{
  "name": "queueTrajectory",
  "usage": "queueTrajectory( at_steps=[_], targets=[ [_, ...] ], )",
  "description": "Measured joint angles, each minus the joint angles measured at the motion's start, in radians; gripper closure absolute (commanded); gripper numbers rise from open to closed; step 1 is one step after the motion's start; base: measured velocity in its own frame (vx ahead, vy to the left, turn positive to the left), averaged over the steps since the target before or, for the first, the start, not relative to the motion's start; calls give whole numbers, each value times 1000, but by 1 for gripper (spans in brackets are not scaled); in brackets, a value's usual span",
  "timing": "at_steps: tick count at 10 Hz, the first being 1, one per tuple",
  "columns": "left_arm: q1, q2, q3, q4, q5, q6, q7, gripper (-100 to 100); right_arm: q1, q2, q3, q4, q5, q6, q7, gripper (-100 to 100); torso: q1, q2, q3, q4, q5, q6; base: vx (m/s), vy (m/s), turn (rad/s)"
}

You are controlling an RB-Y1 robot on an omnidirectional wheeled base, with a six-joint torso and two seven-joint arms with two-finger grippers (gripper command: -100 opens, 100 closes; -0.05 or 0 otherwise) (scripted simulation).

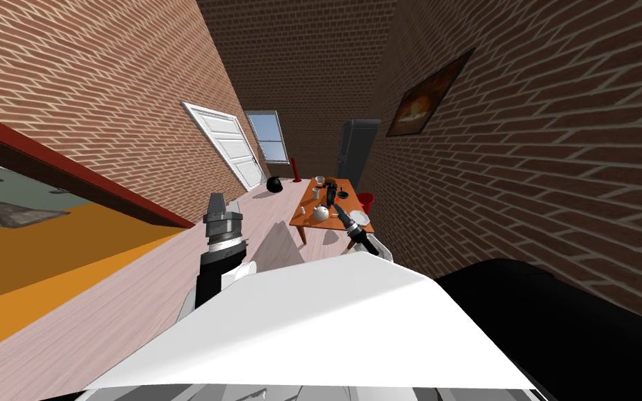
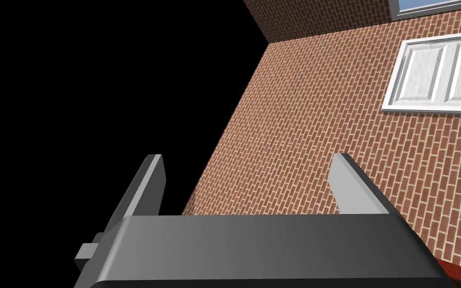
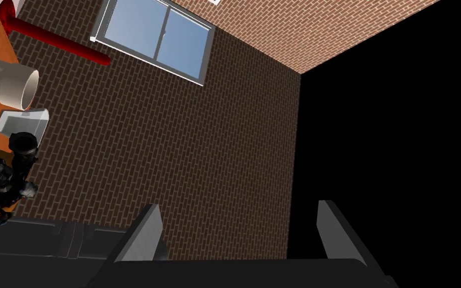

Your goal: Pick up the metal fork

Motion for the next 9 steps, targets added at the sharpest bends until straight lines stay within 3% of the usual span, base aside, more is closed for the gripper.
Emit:
queueTrajectory(
  at_steps=[5, 9],
  targets=[
    [0, 0, 0, 0, 0, 0, 0, 0, -43, -99, 50, 128, 63, 1, -12, -100, -1, -1, 0, 0, 0, 1, -49, 49, 112],
    [0, 0, 0, 0, 0, 0, 0, 0, -79, -218, 107, 216, 142, 37, -30, -100, 0, -2, -1, 0, 0, 0, -32, 56, 137]
  ],
)
